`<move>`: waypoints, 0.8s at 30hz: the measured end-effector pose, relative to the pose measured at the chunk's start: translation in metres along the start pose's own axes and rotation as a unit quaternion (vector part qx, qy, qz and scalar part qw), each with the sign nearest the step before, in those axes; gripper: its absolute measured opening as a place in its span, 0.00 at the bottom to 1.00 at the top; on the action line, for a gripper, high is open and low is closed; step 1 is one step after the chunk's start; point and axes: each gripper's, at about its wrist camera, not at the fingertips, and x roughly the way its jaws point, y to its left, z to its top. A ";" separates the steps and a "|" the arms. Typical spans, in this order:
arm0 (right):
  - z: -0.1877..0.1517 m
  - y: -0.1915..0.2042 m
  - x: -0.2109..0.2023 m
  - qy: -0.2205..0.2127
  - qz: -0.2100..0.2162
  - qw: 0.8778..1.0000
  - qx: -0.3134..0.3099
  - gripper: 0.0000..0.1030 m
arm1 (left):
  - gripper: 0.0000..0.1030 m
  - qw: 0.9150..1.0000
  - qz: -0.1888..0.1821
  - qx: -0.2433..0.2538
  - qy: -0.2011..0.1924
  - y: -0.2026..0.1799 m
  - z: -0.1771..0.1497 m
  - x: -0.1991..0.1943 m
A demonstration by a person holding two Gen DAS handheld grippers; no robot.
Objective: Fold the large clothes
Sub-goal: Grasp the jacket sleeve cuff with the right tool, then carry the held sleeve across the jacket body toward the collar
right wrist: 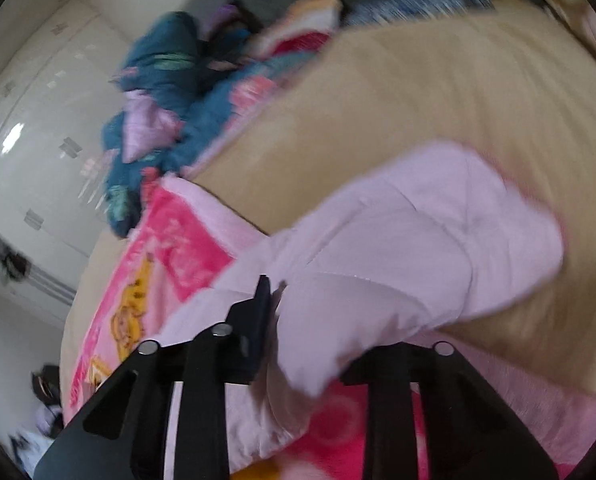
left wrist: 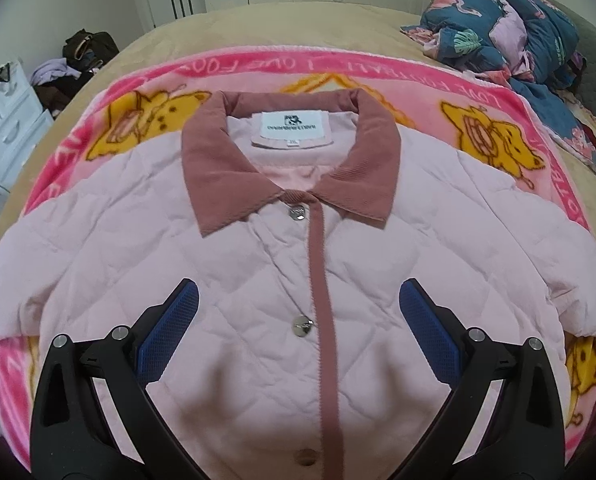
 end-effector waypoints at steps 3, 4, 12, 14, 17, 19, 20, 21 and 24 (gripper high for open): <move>0.009 0.037 -0.021 -0.020 0.041 0.998 -0.042 0.19 | 0.91 1.000 0.002 0.001 -0.001 0.006 0.003 -0.004; 0.011 0.051 -0.028 -0.027 0.053 0.996 -0.061 0.19 | 0.91 1.000 0.003 0.000 -0.002 0.010 0.004 -0.006; -0.002 0.166 -0.082 -0.065 0.142 0.969 -0.191 0.18 | 0.91 1.000 -0.007 0.004 -0.022 0.026 0.012 -0.035; -0.011 0.190 -0.089 -0.070 0.148 0.961 -0.222 0.18 | 0.91 0.999 -0.006 0.006 -0.031 0.033 0.016 -0.044; -0.029 0.227 -0.097 -0.067 0.169 0.949 -0.259 0.17 | 0.91 0.999 -0.010 0.006 -0.045 0.046 0.020 -0.058; -0.038 0.246 -0.098 -0.064 0.175 0.943 -0.275 0.17 | 0.91 0.999 -0.017 0.006 -0.050 0.052 0.022 -0.066; -0.045 0.257 -0.100 -0.061 0.181 0.939 -0.286 0.17 | 0.91 0.998 -0.020 0.005 -0.052 0.056 0.023 -0.069; -0.050 0.264 -0.099 -0.058 0.185 0.937 -0.292 0.17 | 0.91 0.998 -0.021 0.005 -0.055 0.061 0.024 -0.074; -0.070 0.287 -0.099 -0.049 0.194 0.928 -0.315 0.17 | 0.91 0.998 -0.024 -0.003 -0.064 0.075 0.026 -0.083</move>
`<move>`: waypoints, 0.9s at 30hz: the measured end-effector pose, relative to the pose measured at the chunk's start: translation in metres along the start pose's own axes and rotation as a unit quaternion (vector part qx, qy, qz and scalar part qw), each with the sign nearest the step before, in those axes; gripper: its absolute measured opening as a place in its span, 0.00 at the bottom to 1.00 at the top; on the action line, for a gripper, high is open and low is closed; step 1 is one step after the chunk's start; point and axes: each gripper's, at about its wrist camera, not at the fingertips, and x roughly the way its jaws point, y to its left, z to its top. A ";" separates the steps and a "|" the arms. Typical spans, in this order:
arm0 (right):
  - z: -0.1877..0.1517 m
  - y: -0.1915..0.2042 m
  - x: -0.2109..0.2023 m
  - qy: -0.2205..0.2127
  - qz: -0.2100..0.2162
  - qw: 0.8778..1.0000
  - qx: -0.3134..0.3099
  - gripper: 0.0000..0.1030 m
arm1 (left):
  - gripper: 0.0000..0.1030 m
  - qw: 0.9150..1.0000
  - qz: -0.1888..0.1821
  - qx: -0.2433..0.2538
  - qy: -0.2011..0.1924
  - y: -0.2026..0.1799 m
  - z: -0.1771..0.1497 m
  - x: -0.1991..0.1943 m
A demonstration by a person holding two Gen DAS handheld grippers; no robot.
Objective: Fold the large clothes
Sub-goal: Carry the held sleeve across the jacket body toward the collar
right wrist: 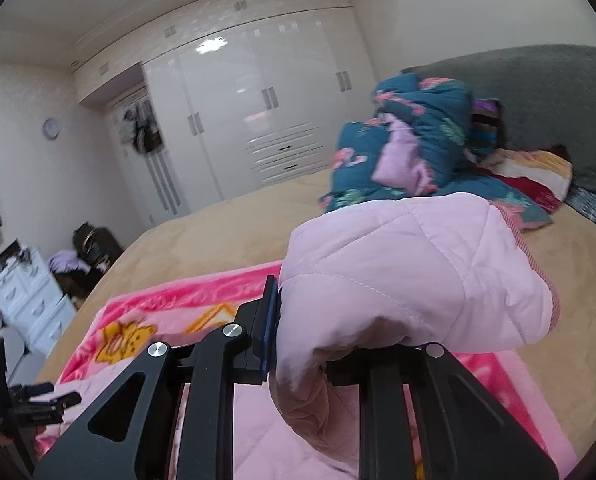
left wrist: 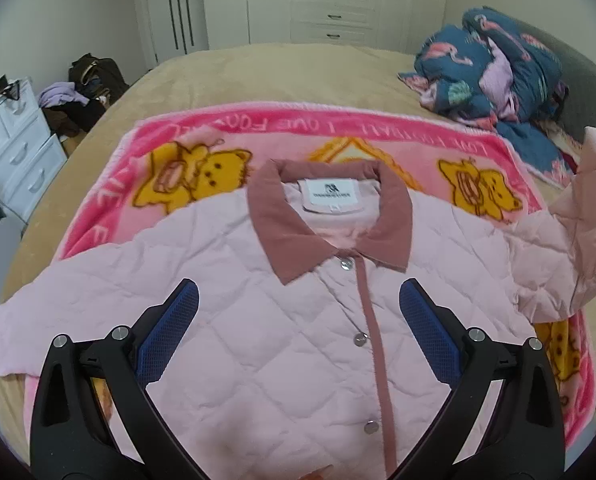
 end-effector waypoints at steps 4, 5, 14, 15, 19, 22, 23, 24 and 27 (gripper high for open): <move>-0.014 0.039 0.009 0.015 0.022 0.999 -0.029 0.17 | 0.91 1.000 0.010 -0.018 -0.007 0.022 0.002 -0.007; -0.018 0.048 0.011 0.018 0.029 0.999 -0.034 0.17 | 0.91 1.000 0.012 -0.022 -0.007 0.027 0.001 -0.008; -0.087 0.119 0.044 0.074 0.110 0.990 -0.042 0.17 | 0.91 0.997 0.004 -0.082 0.000 0.078 -0.010 -0.010; -0.099 0.127 0.049 0.087 0.116 0.988 -0.043 0.17 | 0.91 0.996 0.001 -0.087 0.003 0.082 -0.012 -0.008; -0.144 0.150 0.071 0.136 0.128 0.982 -0.043 0.17 | 0.91 0.992 -0.016 -0.123 0.010 0.102 -0.022 -0.004; -0.176 0.155 0.082 0.167 0.130 0.977 -0.027 0.18 | 0.91 0.990 -0.020 -0.138 0.012 0.112 -0.029 0.001; -0.185 0.155 0.084 0.176 0.128 0.976 -0.020 0.19 | 0.91 0.990 -0.018 -0.138 0.015 0.113 -0.031 0.002; -0.196 0.155 0.088 0.188 0.129 0.974 -0.010 0.20 | 0.91 0.990 -0.018 -0.139 0.019 0.114 -0.035 0.005; -0.216 0.147 0.091 0.211 0.121 0.970 0.028 0.44 | 0.91 0.990 -0.022 -0.139 0.029 0.113 -0.042 0.013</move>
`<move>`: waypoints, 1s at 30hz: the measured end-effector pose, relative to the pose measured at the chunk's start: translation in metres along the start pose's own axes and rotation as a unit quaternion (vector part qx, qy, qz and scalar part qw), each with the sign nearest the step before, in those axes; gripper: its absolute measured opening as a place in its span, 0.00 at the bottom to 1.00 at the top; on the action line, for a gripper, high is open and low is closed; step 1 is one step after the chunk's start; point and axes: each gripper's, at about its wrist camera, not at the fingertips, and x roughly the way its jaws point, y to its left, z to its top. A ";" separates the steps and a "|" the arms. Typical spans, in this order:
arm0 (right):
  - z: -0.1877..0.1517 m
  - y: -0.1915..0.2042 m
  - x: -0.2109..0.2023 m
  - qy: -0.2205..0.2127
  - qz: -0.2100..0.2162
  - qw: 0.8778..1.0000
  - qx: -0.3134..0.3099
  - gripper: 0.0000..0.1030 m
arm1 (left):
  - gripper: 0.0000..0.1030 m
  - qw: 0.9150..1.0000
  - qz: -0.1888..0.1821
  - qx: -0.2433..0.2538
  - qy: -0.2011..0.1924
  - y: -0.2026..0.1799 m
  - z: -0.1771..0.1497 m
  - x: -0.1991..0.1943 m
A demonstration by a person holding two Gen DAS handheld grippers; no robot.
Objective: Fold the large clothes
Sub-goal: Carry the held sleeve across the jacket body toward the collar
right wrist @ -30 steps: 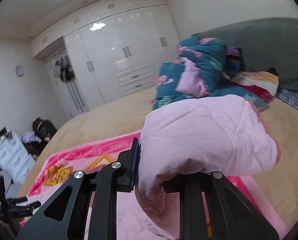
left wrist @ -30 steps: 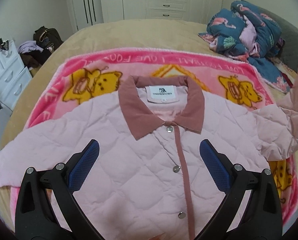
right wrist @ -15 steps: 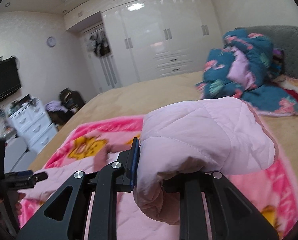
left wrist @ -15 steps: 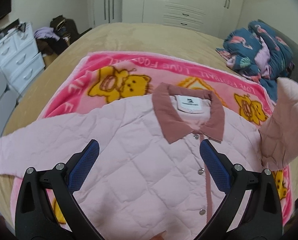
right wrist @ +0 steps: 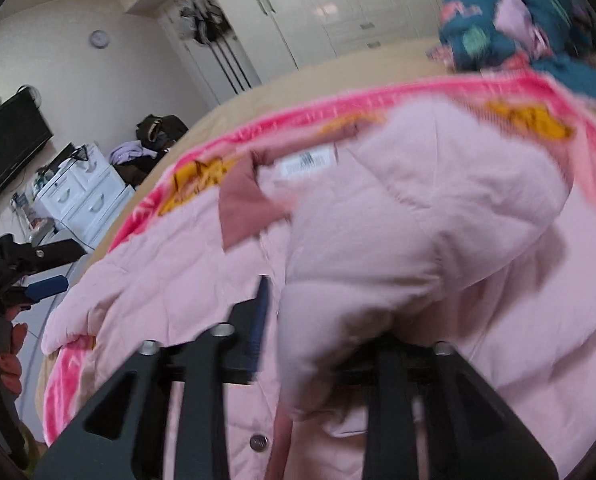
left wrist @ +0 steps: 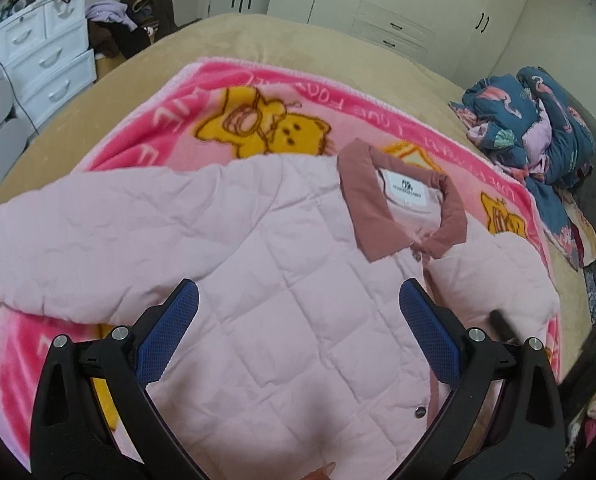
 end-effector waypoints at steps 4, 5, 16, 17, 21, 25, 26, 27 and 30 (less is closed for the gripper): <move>-0.011 -0.022 -0.023 -0.027 0.015 0.996 0.089 0.63 | 0.91 1.000 -0.011 -0.004 0.011 0.000 -0.007 0.009; -0.012 -0.027 -0.032 -0.047 0.007 0.993 0.110 0.73 | 0.91 1.000 -0.012 -0.005 0.012 0.001 -0.008 0.010; -0.004 0.047 -0.049 -0.078 0.034 0.992 -0.088 0.26 | 0.91 0.996 -0.067 -0.047 0.018 0.014 -0.005 0.002; -0.006 0.054 -0.045 -0.071 0.034 0.992 -0.102 0.26 | 0.91 0.996 -0.074 -0.056 0.015 0.017 -0.004 -0.001; -0.022 0.082 -0.024 -0.026 0.039 0.986 -0.158 0.26 | 0.91 0.989 -0.116 -0.086 0.017 0.028 0.000 -0.007; -0.041 0.097 -0.008 0.008 0.038 0.983 -0.180 0.26 | 0.91 0.985 -0.140 -0.098 0.029 0.032 -0.004 -0.002; -0.046 0.100 -0.004 0.021 0.039 0.981 -0.188 0.29 | 0.91 0.984 -0.142 -0.099 0.033 0.033 -0.006 0.000; -0.047 0.101 0.000 0.031 0.036 0.980 -0.194 0.30 | 0.91 0.983 -0.148 -0.101 0.041 0.032 -0.009 0.005; -0.055 0.105 0.005 0.054 0.045 0.976 -0.208 0.36 | 0.91 0.975 -0.173 -0.126 0.067 0.036 -0.019 0.019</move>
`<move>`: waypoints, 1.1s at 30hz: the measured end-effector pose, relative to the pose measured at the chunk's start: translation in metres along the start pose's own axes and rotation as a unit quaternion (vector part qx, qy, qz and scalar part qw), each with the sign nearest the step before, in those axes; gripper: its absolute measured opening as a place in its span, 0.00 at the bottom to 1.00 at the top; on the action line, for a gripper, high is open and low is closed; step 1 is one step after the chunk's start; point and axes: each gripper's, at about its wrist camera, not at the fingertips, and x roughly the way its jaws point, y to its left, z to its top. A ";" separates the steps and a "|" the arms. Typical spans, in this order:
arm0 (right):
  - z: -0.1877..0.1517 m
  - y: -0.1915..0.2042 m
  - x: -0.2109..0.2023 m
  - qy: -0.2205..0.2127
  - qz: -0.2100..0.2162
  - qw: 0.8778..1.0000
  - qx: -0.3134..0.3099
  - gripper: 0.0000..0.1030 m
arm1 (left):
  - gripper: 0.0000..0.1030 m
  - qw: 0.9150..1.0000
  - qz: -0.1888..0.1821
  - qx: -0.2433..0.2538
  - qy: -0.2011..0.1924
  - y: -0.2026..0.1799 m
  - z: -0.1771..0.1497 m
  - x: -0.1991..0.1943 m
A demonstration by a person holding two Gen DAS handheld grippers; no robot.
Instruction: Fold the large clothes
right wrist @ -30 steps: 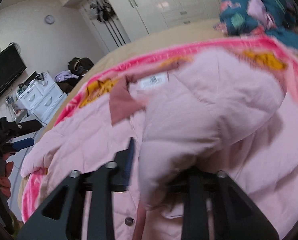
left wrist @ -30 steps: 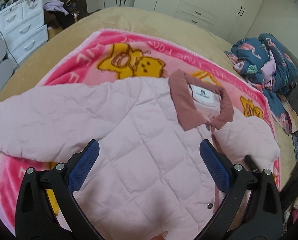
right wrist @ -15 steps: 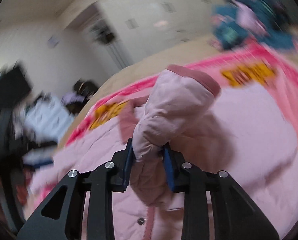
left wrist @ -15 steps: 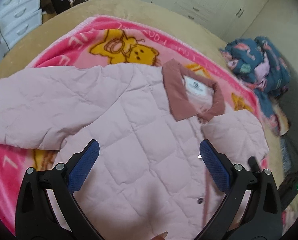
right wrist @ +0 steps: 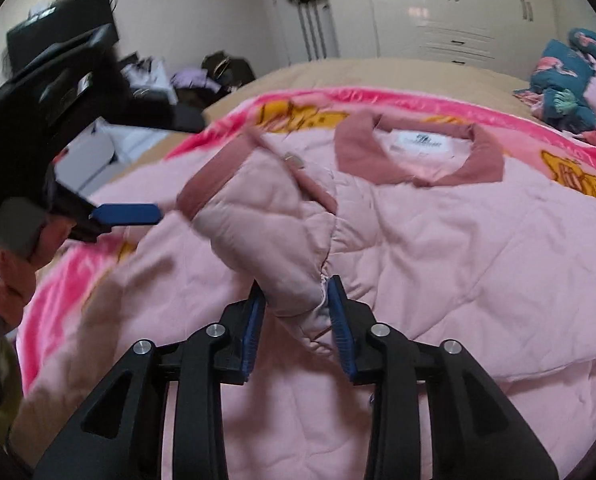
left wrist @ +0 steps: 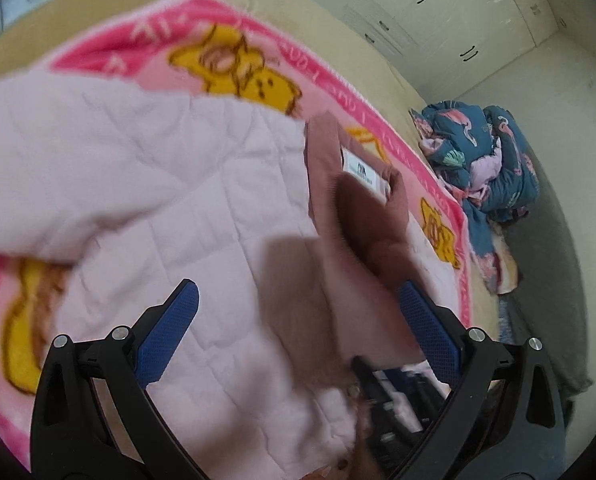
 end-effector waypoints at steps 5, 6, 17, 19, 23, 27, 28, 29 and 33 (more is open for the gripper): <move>-0.004 -0.011 -0.019 -0.013 0.032 0.998 0.043 0.65 | 0.91 0.999 0.007 -0.019 0.030 0.016 -0.011 0.024; -0.006 -0.017 -0.024 -0.018 0.028 0.998 0.050 0.66 | 0.91 0.999 0.006 -0.020 0.039 0.018 -0.015 0.030; -0.020 -0.102 -0.086 -0.071 -0.043 0.983 0.162 0.66 | 0.29 0.997 0.000 0.036 0.071 -0.001 -0.049 0.066; -0.020 -0.118 -0.101 -0.082 -0.067 0.980 0.167 0.66 | 0.15 0.997 -0.004 0.059 0.057 -0.010 -0.045 0.058; -0.017 -0.151 -0.119 -0.099 -0.122 0.969 0.190 0.66 | 0.08 0.992 -0.002 0.126 0.000 -0.039 -0.024 0.022; -0.012 -0.172 -0.114 -0.077 -0.155 0.966 0.191 0.66 | 0.08 0.983 0.013 0.177 -0.056 -0.058 -0.004 -0.009; -0.010 -0.177 -0.109 -0.066 -0.157 0.967 0.190 0.66 | 0.08 0.982 0.022 0.181 -0.058 -0.057 -0.003 -0.008; -0.009 -0.181 -0.105 -0.059 -0.159 0.967 0.190 0.66 | 0.08 0.981 0.034 0.183 -0.058 -0.055 -0.001 -0.004; -0.007 -0.184 -0.080 -0.018 -0.167 0.971 0.170 0.66 | 0.08 0.980 0.093 0.173 -0.023 -0.020 -0.002 0.030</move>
